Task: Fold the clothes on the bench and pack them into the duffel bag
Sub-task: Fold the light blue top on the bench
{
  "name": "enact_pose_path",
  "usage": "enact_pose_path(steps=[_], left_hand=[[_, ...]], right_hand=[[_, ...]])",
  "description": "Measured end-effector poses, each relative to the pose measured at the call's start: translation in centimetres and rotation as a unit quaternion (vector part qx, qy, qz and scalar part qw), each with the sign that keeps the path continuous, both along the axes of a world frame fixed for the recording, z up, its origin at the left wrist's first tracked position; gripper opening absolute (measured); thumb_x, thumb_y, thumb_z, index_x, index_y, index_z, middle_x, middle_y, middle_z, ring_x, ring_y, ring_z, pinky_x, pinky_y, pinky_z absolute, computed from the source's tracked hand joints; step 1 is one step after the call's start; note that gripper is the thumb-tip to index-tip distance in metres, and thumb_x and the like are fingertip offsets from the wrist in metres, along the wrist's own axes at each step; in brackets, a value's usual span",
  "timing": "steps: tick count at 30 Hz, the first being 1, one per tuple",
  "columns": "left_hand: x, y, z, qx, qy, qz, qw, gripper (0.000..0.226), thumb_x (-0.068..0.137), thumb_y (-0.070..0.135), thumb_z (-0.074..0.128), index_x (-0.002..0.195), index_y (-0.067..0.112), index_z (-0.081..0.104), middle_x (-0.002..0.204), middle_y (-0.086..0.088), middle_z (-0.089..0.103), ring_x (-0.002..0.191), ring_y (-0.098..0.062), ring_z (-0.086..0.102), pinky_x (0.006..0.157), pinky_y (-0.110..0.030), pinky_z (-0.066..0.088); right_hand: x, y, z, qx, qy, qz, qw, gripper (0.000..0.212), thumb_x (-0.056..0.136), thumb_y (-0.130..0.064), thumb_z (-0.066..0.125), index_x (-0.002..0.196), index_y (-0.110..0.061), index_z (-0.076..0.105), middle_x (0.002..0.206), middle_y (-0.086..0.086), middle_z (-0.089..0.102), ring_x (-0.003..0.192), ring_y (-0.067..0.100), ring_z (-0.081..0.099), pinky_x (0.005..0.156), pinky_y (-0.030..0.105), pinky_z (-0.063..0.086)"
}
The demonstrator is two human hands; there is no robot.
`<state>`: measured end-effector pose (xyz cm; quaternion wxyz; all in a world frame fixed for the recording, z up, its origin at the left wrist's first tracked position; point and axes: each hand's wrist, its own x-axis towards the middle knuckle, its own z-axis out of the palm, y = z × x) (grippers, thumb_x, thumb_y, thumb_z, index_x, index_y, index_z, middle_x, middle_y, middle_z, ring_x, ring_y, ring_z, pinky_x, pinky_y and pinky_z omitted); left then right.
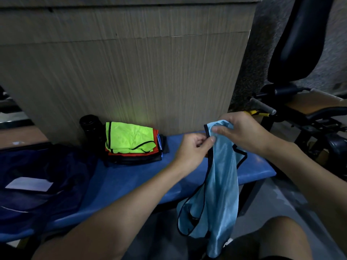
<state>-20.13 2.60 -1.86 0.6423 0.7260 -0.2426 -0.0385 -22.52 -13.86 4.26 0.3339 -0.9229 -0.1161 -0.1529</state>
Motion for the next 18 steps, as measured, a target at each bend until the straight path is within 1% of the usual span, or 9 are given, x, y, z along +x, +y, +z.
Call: enact_pose_path(steps=[2,4,6,8,10,13,15,16,18], left_hand=[[-0.5,-0.1,-0.8,0.004,0.008,-0.005,1.0,0.031,0.098,0.012,0.061,0.067,0.01,0.059,0.054,0.014,0.054,0.053,0.001,0.045,0.058,-0.019,0.038],[-0.8,-0.1,-1.6,0.01,0.009,-0.004,1.0,0.031,0.095,0.007,0.063,0.066,0.018,0.059,0.053,0.018,0.055,0.05,0.004,0.046,0.056,-0.012,0.036],[-1.0,-0.1,-2.4,0.017,0.013,-0.005,1.0,0.032,0.092,0.004,0.065,0.067,0.022,0.06,0.056,0.018,0.057,0.049,0.005,0.046,0.055,-0.012,0.037],[-1.1,0.0,-3.4,0.031,0.022,-0.006,0.999,0.032,0.091,0.002,0.065,0.066,0.022,0.059,0.058,0.016,0.058,0.051,0.004,0.045,0.055,-0.014,0.037],[-1.2,0.2,-4.2,0.036,0.025,-0.003,0.999,0.031,0.091,0.004,0.065,0.067,0.023,0.061,0.061,0.014,0.06,0.057,0.003,0.049,0.059,-0.018,0.04],[-0.7,0.7,-4.4,0.03,0.013,0.008,0.999,0.026,0.094,0.011,0.065,0.071,0.023,0.065,0.066,0.014,0.062,0.064,0.0,0.054,0.064,-0.022,0.043],[-0.2,1.0,-4.1,0.021,-0.002,0.021,1.0,0.021,0.094,0.013,0.066,0.075,0.022,0.068,0.071,0.01,0.065,0.067,-0.003,0.056,0.067,-0.026,0.045],[0.0,1.1,-3.8,0.011,-0.007,0.027,1.0,0.018,0.093,0.012,0.067,0.078,0.02,0.07,0.075,0.007,0.068,0.071,-0.005,0.059,0.069,-0.028,0.047],[0.2,1.2,-2.8,-0.015,-0.013,0.034,0.999,0.014,0.092,0.005,0.067,0.086,0.015,0.074,0.082,0.003,0.072,0.076,-0.006,0.064,0.074,-0.025,0.051]], right_hand=[[-0.2,0.0,-0.4,-0.001,-0.02,-0.013,1.0,0.037,0.093,-0.023,0.065,0.062,-0.011,0.048,0.056,0.0,0.043,0.05,0.005,0.037,0.049,0.025,0.03],[-0.3,0.0,-0.7,-0.006,-0.036,-0.036,0.999,0.038,0.094,-0.023,0.063,0.062,-0.013,0.044,0.056,-0.001,0.041,0.05,0.006,0.036,0.048,0.024,0.028],[-0.4,-0.3,-0.9,-0.001,-0.058,-0.058,0.997,0.036,0.094,-0.024,0.062,0.065,-0.01,0.047,0.057,0.006,0.046,0.051,0.007,0.037,0.049,0.028,0.031],[-0.4,-0.4,-0.7,0.008,-0.08,-0.074,0.994,0.035,0.095,-0.025,0.061,0.069,-0.005,0.049,0.059,0.014,0.048,0.053,0.014,0.04,0.05,0.037,0.036],[-0.5,-0.6,-0.5,0.018,-0.089,-0.079,0.993,0.034,0.096,-0.024,0.06,0.071,-0.003,0.05,0.059,0.012,0.047,0.051,0.015,0.041,0.049,0.037,0.036],[-0.6,-1.0,-0.3,0.023,-0.066,-0.066,0.995,0.038,0.093,-0.031,0.063,0.072,-0.001,0.052,0.059,0.012,0.047,0.052,0.013,0.041,0.05,0.036,0.036],[-0.8,-1.3,-0.2,0.032,-0.021,-0.026,0.999,0.052,0.081,-0.048,0.071,0.072,0.0,0.054,0.063,0.019,0.053,0.056,0.013,0.044,0.051,0.04,0.039],[-1.0,-1.3,-0.3,0.038,0.011,-0.006,0.999,0.059,0.072,-0.058,0.074,0.073,-0.002,0.057,0.065,0.019,0.056,0.057,0.012,0.047,0.052,0.041,0.041],[-1.4,-0.8,-0.5,0.037,0.064,0.025,0.997,0.058,0.06,-0.064,0.08,0.074,-0.011,0.063,0.065,0.007,0.062,0.059,0.009,0.054,0.054,0.038,0.045]])
